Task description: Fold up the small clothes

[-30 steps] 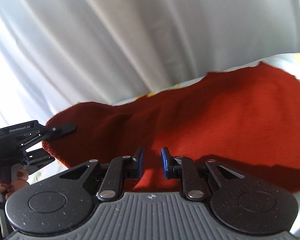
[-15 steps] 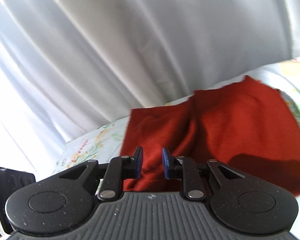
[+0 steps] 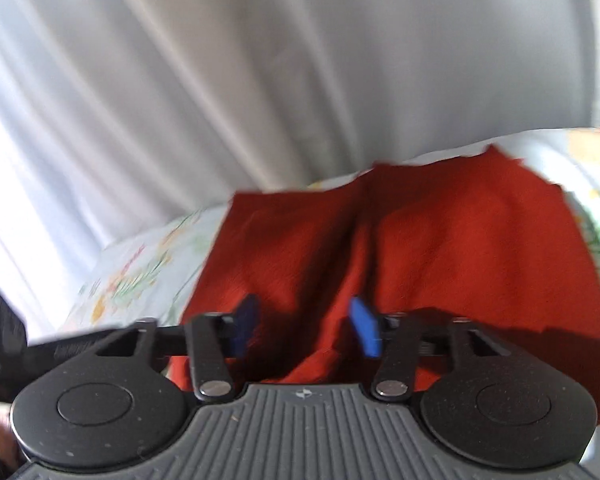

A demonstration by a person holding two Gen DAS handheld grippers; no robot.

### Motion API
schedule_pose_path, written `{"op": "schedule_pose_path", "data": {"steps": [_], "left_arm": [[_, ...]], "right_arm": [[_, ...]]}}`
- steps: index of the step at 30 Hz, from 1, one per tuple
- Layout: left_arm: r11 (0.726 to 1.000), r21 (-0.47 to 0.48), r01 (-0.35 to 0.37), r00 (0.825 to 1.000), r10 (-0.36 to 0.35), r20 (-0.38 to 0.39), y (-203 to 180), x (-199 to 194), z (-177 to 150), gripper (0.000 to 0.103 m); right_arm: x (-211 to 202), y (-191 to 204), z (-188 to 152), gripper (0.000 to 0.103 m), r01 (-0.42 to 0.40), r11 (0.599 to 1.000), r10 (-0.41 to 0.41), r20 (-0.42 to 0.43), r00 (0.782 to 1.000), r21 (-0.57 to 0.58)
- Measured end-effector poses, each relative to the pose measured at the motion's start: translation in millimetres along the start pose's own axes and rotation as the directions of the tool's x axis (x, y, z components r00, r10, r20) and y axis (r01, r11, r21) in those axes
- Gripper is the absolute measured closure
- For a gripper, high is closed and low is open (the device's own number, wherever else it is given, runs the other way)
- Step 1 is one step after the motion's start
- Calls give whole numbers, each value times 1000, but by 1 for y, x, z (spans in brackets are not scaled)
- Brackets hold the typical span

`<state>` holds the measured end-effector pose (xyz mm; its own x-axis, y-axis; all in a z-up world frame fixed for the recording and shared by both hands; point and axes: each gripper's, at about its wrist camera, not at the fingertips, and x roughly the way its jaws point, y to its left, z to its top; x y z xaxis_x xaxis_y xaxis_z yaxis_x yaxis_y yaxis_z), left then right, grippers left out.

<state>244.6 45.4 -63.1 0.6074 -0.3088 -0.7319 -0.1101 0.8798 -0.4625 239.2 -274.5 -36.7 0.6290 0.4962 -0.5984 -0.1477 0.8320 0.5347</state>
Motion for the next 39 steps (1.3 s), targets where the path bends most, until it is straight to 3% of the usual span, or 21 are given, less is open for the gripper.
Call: {"op": "schedule_pose_path", "data": {"steps": [4, 6, 10, 13, 16, 19, 24, 27, 29, 31, 34, 36, 39], "left_arm": [[1000, -8, 5, 1000, -5, -19, 0, 5, -2, 22], [1000, 0, 0, 1000, 0, -26, -2, 7, -3, 22], [1000, 4, 0, 1000, 0, -27, -2, 7, -3, 22], [1000, 8, -5, 1000, 5, -30, -3, 7, -4, 21], [1000, 12, -14, 999, 14, -35, -4, 4, -4, 20], [999, 28, -20, 1000, 20, -6, -7, -9, -5, 20], [996, 87, 23, 1000, -25, 15, -20, -31, -16, 17], [989, 135, 60, 998, -58, -24, -32, -26, -28, 16], [982, 173, 70, 996, -61, -59, -41, -18, -37, 16], [977, 202, 65, 996, -50, -75, -47, -11, -45, 16], [973, 229, 38, 997, -20, -81, -51, -2, -52, 16], [972, 231, 27, 996, -6, -89, -53, 3, -55, 16], [969, 245, 15, 996, 7, -89, -59, 8, -58, 16]], "right_arm": [[31, -35, 12, 44, -40, 975, 64, -102, 993, 219], [38, -35, 15, 44, -106, 960, 131, -83, 988, 259], [58, -24, 19, 54, -168, 941, 204, -100, 974, 293], [73, -9, 21, 73, -132, 960, 168, -133, 977, 247], [69, 4, 23, 90, -104, 981, 123, -114, 986, 161], [59, 21, 23, 93, -20, 1000, 19, -74, 997, -13], [17, 36, 27, 93, 92, 979, -81, 66, 994, -183], [13, 18, 28, 93, 208, 956, -190, 104, 976, -205], [9, -4, 26, 92, 239, 959, -230, 77, 970, -152], [9, -27, 23, 90, 223, 972, -221, 31, 975, -75], [3, -52, 19, 81, 127, 989, -127, -9, 992, 74], [4, -60, 18, 68, 64, 987, -63, -11, 998, 149], [13, -48, 17, 64, 46, 994, -44, -17, 999, 102]]}}
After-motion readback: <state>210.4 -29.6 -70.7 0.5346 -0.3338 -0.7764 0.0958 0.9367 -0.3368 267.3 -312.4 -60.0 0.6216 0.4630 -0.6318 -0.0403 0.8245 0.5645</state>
